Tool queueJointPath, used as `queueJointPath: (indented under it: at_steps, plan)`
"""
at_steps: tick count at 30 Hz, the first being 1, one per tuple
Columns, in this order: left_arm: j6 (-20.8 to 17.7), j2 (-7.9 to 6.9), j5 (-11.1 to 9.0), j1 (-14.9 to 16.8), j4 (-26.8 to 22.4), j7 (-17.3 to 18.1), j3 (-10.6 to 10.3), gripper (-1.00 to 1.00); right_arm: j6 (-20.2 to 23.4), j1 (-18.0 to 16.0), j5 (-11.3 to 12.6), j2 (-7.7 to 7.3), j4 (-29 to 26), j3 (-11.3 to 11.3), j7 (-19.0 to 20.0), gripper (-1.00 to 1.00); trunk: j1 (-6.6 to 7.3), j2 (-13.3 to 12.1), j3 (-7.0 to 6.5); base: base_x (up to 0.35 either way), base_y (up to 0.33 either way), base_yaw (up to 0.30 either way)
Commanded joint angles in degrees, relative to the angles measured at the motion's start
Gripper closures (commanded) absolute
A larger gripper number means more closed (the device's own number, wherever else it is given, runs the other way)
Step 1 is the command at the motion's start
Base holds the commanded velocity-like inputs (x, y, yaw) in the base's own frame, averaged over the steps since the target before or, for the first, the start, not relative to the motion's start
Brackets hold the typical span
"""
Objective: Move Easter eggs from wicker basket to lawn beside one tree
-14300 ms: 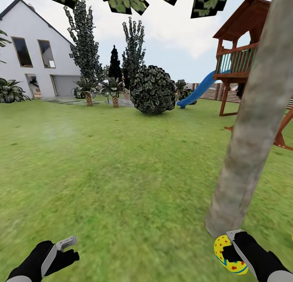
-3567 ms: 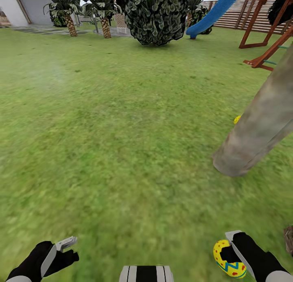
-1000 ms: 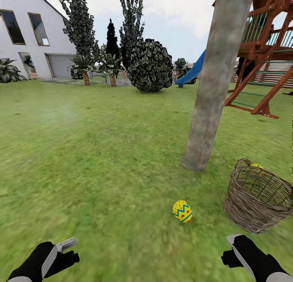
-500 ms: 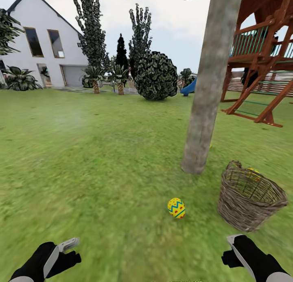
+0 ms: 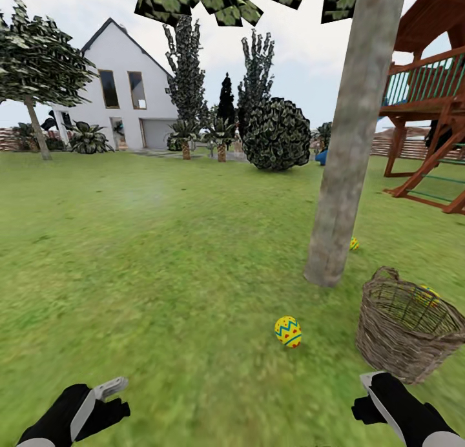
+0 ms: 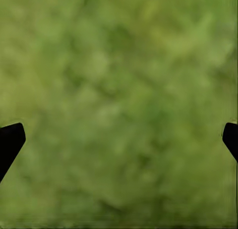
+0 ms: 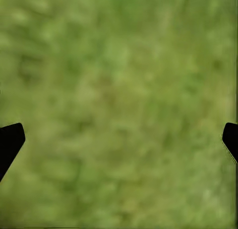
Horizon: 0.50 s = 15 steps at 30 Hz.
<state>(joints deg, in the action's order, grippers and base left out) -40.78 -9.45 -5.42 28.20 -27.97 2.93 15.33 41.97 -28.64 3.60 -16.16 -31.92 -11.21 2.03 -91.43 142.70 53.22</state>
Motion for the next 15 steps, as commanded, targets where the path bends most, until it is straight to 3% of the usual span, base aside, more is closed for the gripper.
queueJointPath:
  at_steps: [1,9,15]
  plan:
    - [-0.33,0.10,-0.27,0.04,-0.07,-0.03,0.23,-1.00,0.26,-0.01,0.35,-0.10,-0.08,-0.39,-0.06,-1.00,0.26,-0.39,-0.12,-0.257,-0.210,0.288]
    - [-0.27,0.54,-0.21,0.04,-0.03,-0.03,0.23,-1.00,0.22,-0.01,0.37,-0.09,-0.08,-0.41,-0.06,-1.00,2.02,-3.59,-1.70,-0.256,-0.210,0.279]
    - [-0.26,0.58,-0.29,0.06,0.09,-0.03,0.23,-1.00,0.22,-0.01,0.48,-0.10,-0.07,-0.39,-0.01,-1.00,3.34,-6.00,-2.81,-0.201,-0.195,0.069]
